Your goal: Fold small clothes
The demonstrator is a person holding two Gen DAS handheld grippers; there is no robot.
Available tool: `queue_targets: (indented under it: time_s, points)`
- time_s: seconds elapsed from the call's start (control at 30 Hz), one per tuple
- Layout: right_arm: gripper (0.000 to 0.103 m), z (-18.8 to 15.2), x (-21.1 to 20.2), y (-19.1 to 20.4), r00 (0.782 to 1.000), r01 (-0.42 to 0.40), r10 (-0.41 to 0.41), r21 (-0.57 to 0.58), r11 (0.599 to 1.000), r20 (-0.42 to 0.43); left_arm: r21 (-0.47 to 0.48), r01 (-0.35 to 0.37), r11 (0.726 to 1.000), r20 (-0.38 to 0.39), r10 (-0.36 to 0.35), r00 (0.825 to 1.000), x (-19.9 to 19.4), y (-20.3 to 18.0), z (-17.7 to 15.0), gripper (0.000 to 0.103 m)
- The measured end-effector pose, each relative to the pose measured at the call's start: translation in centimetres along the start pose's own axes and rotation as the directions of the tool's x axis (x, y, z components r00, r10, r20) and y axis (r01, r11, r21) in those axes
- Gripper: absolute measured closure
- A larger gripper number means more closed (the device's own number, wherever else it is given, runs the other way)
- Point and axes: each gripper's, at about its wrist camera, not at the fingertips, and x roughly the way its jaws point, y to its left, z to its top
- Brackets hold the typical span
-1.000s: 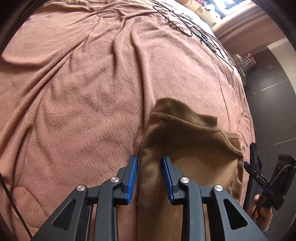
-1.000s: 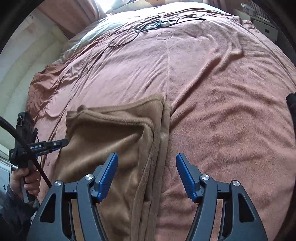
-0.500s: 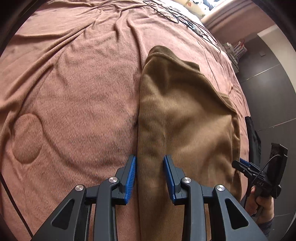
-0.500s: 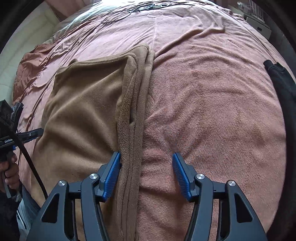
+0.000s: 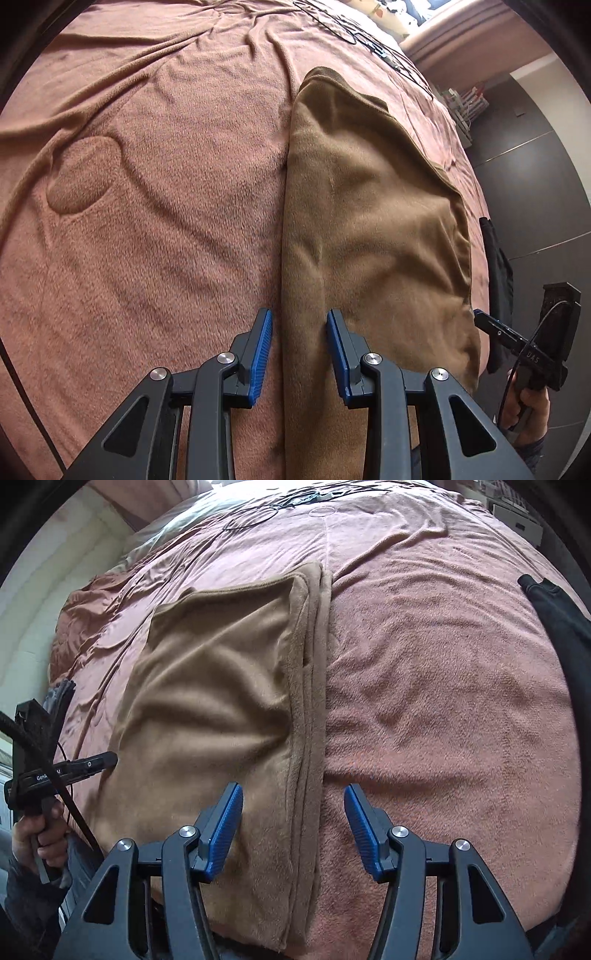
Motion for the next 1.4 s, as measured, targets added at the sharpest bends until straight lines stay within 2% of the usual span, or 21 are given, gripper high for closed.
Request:
queue_targets:
  time_s: [0.03,0.07,0.1,0.2,0.23,0.43,0.63,0.83,0.93,1.0,1.17,1.3,1.4]
  points:
    - [0.051,-0.4,0.0,-0.1,1.000,0.014,-0.014,-0.004,1.000,-0.003,-0.003,0.005,1.000,0.000,-0.005,1.000,0.0,0.0,-0.4,0.071]
    - [0.064,-0.6,0.2,-0.1,1.000,0.029,-0.029,-0.003,1.000,-0.007,-0.006,0.009,1.000,0.001,-0.009,1.000,-0.1,0.1,-0.7,0.071]
    - [0.073,-0.9,0.4,-0.4,1.000,0.025,-0.024,0.008,1.000,-0.018,-0.008,0.014,1.000,0.002,-0.014,1.000,-0.2,0.1,-1.1,0.071]
    - [0.086,-1.7,0.2,-1.0,1.000,-0.005,0.006,0.040,0.999,-0.010,-0.012,0.029,1.000,-0.002,-0.029,1.000,-0.6,0.3,-2.5,0.071]
    - [0.087,-2.0,0.1,-1.1,1.000,-0.005,0.006,0.040,0.999,-0.005,-0.011,0.035,0.999,-0.005,-0.035,0.999,-0.7,0.2,-2.9,0.071]
    - [0.087,-3.4,-0.8,-1.3,1.000,-0.006,0.006,0.068,0.998,0.013,-0.033,0.087,0.996,-0.019,-0.088,0.996,-1.1,0.8,-5.1,0.071]
    - [0.084,-3.9,-1.1,-2.5,0.996,-0.088,0.089,0.151,0.985,-0.001,-0.084,0.152,0.985,-0.030,-0.155,0.987,-1.2,1.5,-6.2,0.071]
    - [0.084,-4.0,-0.7,-3.4,0.990,-0.133,0.138,0.173,0.976,-0.015,-0.122,0.196,0.973,-0.026,-0.201,0.979,-1.2,1.9,-7.2,0.071]
    - [0.088,-4.2,-1.3,-3.4,0.989,-0.144,0.149,0.159,0.977,-0.023,-0.124,0.179,0.976,-0.026,-0.184,0.983,-1.4,2.0,-7.5,0.090]
    - [0.090,-4.4,-1.7,-3.1,0.987,-0.151,0.156,0.146,0.978,-0.026,-0.130,0.189,0.973,-0.027,-0.194,0.981,-1.8,2.1,-7.4,0.095]
    - [0.091,-5.4,-2.3,-2.3,0.977,-0.200,0.206,0.096,0.975,-0.062,-0.070,0.205,0.976,-0.036,-0.208,0.977,-4.1,1.8,-6.9,0.096]
    - [0.091,-5.4,-2.5,-3.0,0.968,-0.234,0.241,0.084,0.969,-0.078,-0.010,0.179,0.984,-0.072,-0.179,0.981,-5.7,1.7,-7.1,0.096]
    - [0.091,-5.0,-2.9,-3.4,0.967,-0.239,0.245,0.080,0.968,-0.072,-0.004,0.188,0.982,-0.095,-0.187,0.978,-6.3,2.2,-7.2,0.096]
